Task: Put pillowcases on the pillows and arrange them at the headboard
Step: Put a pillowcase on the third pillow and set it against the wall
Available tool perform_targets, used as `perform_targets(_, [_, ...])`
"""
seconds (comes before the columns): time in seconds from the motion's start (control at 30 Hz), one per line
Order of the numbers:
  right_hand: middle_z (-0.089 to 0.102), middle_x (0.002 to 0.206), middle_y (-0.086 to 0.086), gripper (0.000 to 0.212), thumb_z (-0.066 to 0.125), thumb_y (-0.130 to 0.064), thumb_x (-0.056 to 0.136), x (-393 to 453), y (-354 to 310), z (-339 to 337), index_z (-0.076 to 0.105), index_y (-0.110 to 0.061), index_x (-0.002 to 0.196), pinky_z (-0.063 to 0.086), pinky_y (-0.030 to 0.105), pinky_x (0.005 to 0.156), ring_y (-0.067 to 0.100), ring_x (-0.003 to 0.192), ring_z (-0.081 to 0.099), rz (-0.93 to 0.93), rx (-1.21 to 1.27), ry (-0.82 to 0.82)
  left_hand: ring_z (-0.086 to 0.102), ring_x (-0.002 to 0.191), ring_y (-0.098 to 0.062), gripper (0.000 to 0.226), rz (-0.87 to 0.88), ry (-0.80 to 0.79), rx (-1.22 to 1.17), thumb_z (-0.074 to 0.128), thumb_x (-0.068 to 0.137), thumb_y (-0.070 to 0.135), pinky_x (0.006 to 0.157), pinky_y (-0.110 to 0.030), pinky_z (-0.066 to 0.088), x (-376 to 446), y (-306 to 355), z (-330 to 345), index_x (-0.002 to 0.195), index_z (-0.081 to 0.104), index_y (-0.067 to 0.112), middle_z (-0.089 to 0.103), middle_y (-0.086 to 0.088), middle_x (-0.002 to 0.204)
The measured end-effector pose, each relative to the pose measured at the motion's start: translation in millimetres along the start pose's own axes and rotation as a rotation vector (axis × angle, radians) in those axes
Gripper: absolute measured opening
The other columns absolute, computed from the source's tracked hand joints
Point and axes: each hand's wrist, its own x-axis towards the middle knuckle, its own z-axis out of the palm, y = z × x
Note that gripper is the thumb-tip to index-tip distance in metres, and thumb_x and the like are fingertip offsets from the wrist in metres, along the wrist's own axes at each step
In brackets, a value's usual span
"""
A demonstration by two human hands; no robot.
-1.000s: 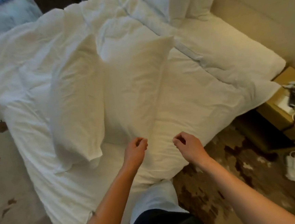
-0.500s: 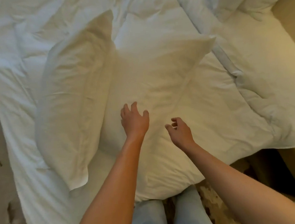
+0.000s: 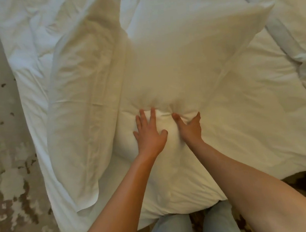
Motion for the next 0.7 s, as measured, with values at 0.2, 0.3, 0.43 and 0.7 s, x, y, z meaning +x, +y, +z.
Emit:
perform_targets(0.2, [0.065,0.111,-0.004,0.068,0.065,-0.072,0.084,-11.5,-7.0,21.9,0.051,-0.017,0.122,0.046,0.033,0.085,0.029,0.111,0.066,-0.018,0.077,0.172,-0.007,0.157,-0.021,0.082,0.033,-0.022,-0.038,0.056,0.094,0.045,0.122,-0.056,0.014,-0.8,-8.8,-13.9,0.16,0.008,0.039,-0.009,0.003,0.17])
perform_targets(0.3, [0.065,0.099,-0.008,0.039,0.066,-0.057,0.092,-17.7,-13.0,2.8,0.06,-0.023,0.109,0.043,0.03,0.081,0.026,0.105,0.067,-0.087,0.078,0.164,0.0,0.157,-0.02,0.079,0.056,-0.032,-0.066,0.058,0.095,0.046,0.125,-0.049,0.018,-5.5,-12.1,-22.4,0.16,0.015,0.035,-0.002,0.001,0.171])
perform_targets(0.43, [0.064,0.086,-0.008,0.027,0.056,-0.042,0.102,-40.2,-19.9,-35.7,0.061,-0.016,0.094,0.039,0.031,0.073,0.027,0.09,0.064,-0.265,-0.111,0.132,-0.001,0.157,-0.023,0.08,0.073,-0.067,-0.072,0.058,0.095,0.05,0.124,-0.047,0.018,-27.8,-3.8,-29.8,0.16,0.015,0.035,-0.002,-0.005,0.17])
perform_targets(0.7, [0.054,0.073,-0.003,0.035,0.052,-0.027,0.103,-111.9,-95.9,-72.5,0.042,-0.019,0.07,0.033,0.034,0.066,0.028,0.078,0.056,-0.404,-0.215,0.179,0.0,0.156,-0.03,0.087,0.147,-0.072,-0.057,0.056,0.092,0.058,0.124,-0.051,0.017,-76.6,31.6,-68.6,0.161,0.008,0.034,0.0,-0.012,0.17])
